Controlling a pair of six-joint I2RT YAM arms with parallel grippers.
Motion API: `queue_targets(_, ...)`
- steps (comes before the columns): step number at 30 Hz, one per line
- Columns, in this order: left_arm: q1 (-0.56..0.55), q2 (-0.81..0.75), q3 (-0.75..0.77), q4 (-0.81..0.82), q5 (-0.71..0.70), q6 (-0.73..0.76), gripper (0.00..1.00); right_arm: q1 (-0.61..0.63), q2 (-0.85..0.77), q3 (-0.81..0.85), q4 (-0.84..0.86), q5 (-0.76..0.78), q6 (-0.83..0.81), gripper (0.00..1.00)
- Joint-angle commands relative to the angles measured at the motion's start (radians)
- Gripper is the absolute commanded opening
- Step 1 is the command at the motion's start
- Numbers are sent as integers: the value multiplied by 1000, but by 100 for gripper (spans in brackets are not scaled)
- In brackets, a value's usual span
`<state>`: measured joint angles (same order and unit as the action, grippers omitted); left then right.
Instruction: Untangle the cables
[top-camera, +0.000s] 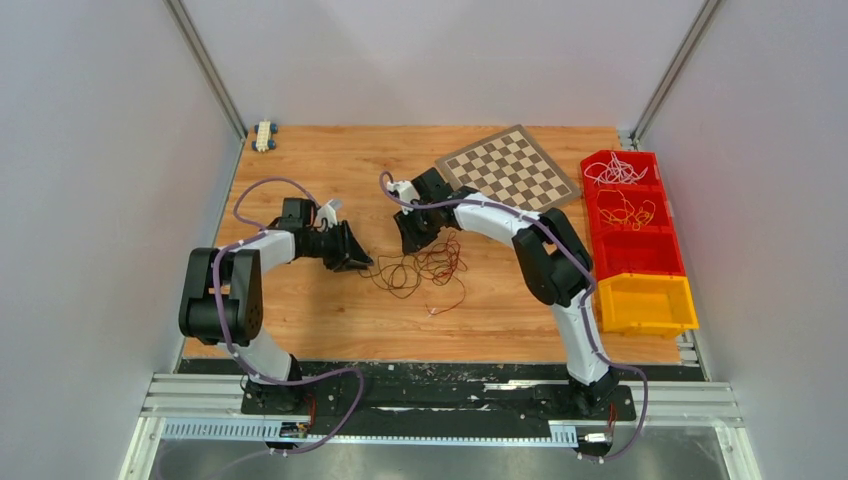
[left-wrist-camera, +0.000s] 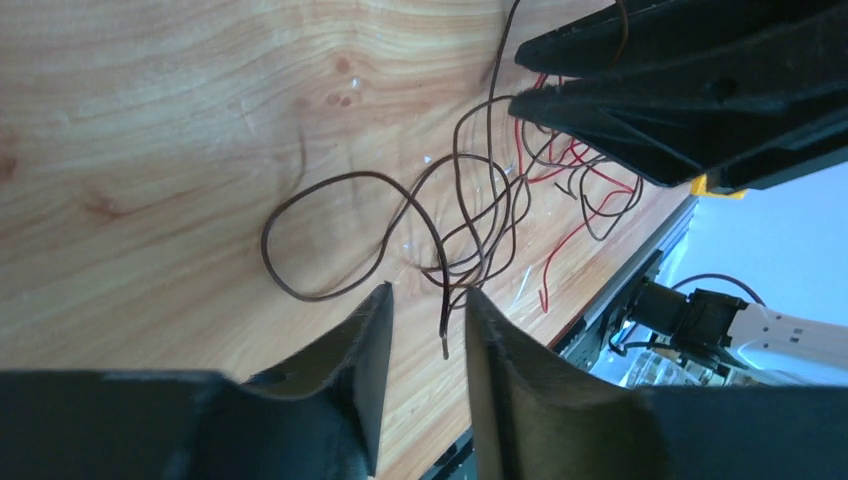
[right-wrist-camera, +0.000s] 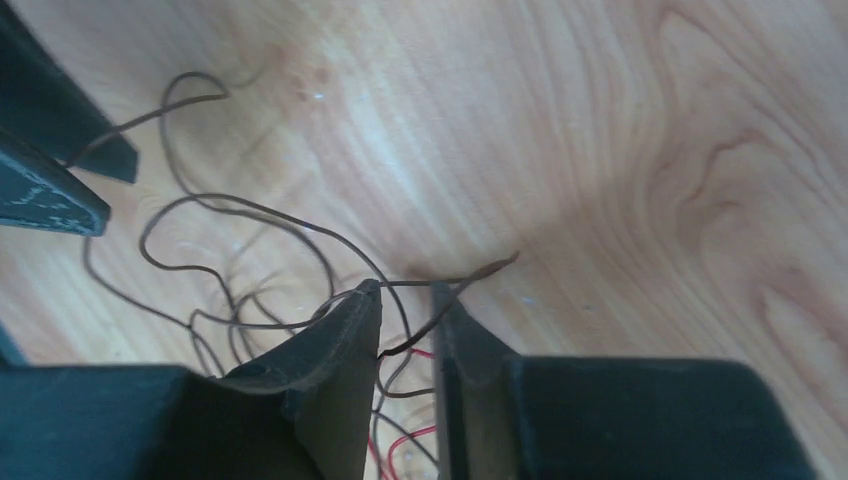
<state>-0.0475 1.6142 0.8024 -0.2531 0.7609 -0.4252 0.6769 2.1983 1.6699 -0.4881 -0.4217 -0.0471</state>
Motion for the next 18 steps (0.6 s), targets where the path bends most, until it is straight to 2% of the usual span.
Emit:
queue_targets(1, -17, 27, 30, 155, 64, -37, 35, 0, -5, 34, 34, 113, 22, 21)
queue_targets(2, -21, 32, 30, 168, 66, -39, 33, 0, -8, 28, 34, 115, 18, 17)
queue_targets(4, -29, 46, 37, 197, 76, -53, 19, 0, -15, 16, 35, 123, 10, 11)
queue_targets(5, -28, 46, 42, 209, 86, -70, 8, 0, -17, 10, 35, 130, 4, 7)
queue_targets(7, -22, 4, 68, 205, 129, -81, 0, 0, -29, -11, 34, 161, -24, 0)
queue_targets(11, 14, -216, 173, 118, 162, -47, 0, -11, -49, -64, 35, 243, -99, 0)
queue_targets(14, 102, -319, 323, 100, 212, -183, 0, -24, -49, -111, 34, 279, -144, 0)
queue_targets(18, 184, -363, 501, 198, 305, -360, 0, -28, -48, -166, 38, 307, -181, 0)
